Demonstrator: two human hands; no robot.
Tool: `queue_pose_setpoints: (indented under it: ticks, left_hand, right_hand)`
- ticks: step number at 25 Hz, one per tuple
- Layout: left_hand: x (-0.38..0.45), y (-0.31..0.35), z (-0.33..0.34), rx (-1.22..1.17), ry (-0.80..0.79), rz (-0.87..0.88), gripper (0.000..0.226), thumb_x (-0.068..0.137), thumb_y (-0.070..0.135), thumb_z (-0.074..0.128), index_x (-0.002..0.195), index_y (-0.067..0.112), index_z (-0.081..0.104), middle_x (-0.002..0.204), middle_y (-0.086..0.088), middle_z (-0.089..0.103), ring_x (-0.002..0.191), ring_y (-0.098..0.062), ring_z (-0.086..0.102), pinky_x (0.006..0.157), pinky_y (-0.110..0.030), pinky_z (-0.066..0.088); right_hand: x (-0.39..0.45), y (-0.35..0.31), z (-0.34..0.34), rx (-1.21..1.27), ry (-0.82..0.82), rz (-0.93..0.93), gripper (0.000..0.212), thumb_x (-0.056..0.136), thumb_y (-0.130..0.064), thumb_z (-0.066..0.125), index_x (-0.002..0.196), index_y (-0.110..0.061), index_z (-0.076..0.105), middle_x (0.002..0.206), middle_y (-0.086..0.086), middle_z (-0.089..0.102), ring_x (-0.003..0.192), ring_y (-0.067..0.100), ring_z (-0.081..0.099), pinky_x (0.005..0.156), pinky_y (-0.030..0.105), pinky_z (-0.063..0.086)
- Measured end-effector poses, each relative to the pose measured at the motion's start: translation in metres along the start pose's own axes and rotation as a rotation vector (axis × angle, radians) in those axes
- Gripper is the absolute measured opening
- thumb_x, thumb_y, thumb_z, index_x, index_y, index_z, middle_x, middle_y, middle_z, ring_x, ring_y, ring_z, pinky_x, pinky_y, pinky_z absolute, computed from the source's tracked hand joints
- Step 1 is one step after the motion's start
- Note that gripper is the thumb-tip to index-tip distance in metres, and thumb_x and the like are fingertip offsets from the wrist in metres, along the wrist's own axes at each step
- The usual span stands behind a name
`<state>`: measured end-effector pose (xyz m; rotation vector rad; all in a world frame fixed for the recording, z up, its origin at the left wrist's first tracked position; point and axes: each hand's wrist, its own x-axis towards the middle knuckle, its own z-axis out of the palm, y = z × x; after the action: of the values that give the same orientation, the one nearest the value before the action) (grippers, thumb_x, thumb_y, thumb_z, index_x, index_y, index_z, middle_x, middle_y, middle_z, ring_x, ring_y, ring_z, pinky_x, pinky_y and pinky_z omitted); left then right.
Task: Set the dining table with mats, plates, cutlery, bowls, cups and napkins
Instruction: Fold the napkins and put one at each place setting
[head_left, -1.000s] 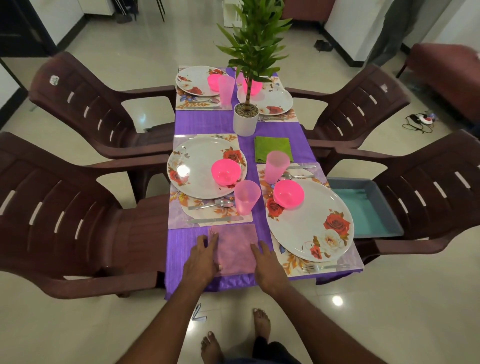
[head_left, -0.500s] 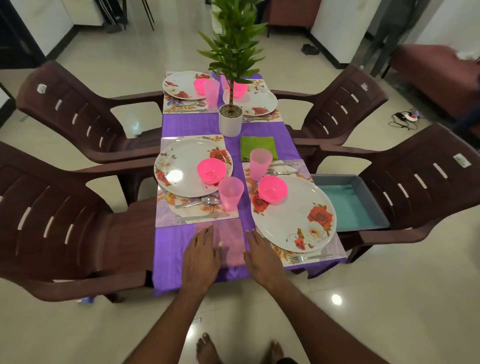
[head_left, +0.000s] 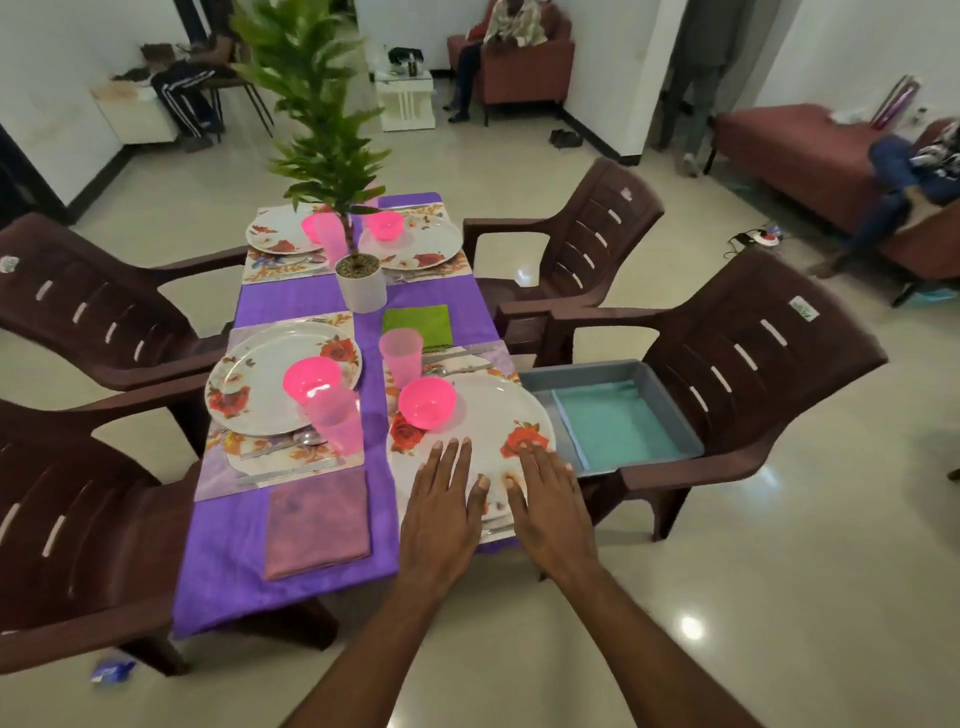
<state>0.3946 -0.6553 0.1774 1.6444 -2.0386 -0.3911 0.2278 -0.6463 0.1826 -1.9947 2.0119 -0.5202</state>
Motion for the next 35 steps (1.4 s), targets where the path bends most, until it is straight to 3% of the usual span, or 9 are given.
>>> queue_pose_setpoints:
  ticks: [4,7,10,14,18,25,30,35]
  left_hand:
    - [0.006,0.07,0.044,0.007,-0.032,0.031,0.064,0.104,0.054,0.014,0.161,0.025,0.022,0.168,0.006,0.02,0.156,-0.012,0.01,0.128,-0.035,0.009]
    - [0.016,0.117,0.075,-0.008,-0.075,0.04,0.063,0.106,0.053,0.018,0.161,0.024,0.024,0.168,0.006,0.021,0.156,-0.011,0.012,0.125,-0.028,0.005]
    - [0.042,0.142,0.101,-0.044,-0.094,-0.001,0.06,0.108,0.053,0.026,0.161,0.025,0.025,0.167,0.006,0.026,0.155,-0.012,0.016,0.125,-0.031,0.013]
    - [0.094,0.171,0.152,-0.114,-0.126,-0.098,0.062,0.107,0.055,0.029,0.161,0.026,0.023,0.167,0.005,0.023,0.156,-0.013,0.013,0.122,-0.033,0.013]
    - [0.156,0.185,0.21,-0.143,-0.144,-0.175,0.057,0.107,0.052,0.03,0.157,0.023,0.034,0.161,0.0,0.038,0.152,-0.019,0.028,0.12,-0.045,0.032]
    - [0.23,0.175,0.292,-0.07,-0.368,-0.42,0.04,0.104,0.036,0.047,0.137,0.015,0.058,0.135,-0.01,0.064,0.124,-0.031,0.057,0.103,-0.044,0.048]
    - [0.252,0.143,0.346,-0.062,-0.345,-0.627,0.024,0.098,0.024,0.057,0.118,0.021,0.069,0.116,-0.007,0.073,0.105,-0.03,0.067,0.088,-0.043,0.055]
    - [0.285,0.11,0.444,-0.121,-0.345,-0.841,0.022,0.099,0.027,0.057,0.115,0.022,0.071,0.11,-0.009,0.075,0.104,-0.033,0.068,0.089,-0.039,0.055]
  right_hand:
    - [-0.011,0.071,-0.038,0.003,-0.036,0.04,0.064,0.104,-0.048,0.018,0.16,-0.018,0.024,0.167,0.003,0.023,0.155,0.02,0.016,0.126,0.038,0.007]
    - [-0.01,0.126,-0.056,0.021,-0.009,0.093,0.057,0.108,-0.042,0.029,0.159,-0.017,0.028,0.165,0.003,0.029,0.154,0.019,0.019,0.127,0.04,0.009]
    - [0.005,0.164,-0.066,0.03,-0.006,0.132,0.056,0.108,-0.041,0.03,0.158,-0.017,0.029,0.164,0.002,0.031,0.153,0.019,0.022,0.127,0.041,0.011]
    - [0.044,0.223,-0.071,0.033,-0.016,0.16,0.054,0.108,-0.039,0.034,0.156,-0.016,0.034,0.16,0.002,0.037,0.15,0.019,0.028,0.126,0.04,0.015]
    - [0.097,0.279,-0.077,0.0,-0.068,0.18,0.05,0.107,-0.037,0.038,0.151,-0.014,0.041,0.153,0.003,0.047,0.143,0.02,0.038,0.123,0.042,0.024]
    - [0.202,0.376,-0.089,-0.015,-0.289,0.25,0.044,0.105,-0.031,0.045,0.143,-0.009,0.05,0.139,0.01,0.058,0.129,0.029,0.052,0.107,0.041,0.042]
    - [0.253,0.452,-0.03,0.071,-0.406,0.285,0.038,0.104,-0.022,0.048,0.139,-0.009,0.055,0.137,0.011,0.06,0.127,0.029,0.055,0.104,0.039,0.046]
    - [0.315,0.522,0.071,0.093,-0.52,0.36,0.037,0.101,-0.019,0.053,0.136,-0.011,0.058,0.135,0.012,0.062,0.123,0.031,0.059,0.102,0.043,0.05]
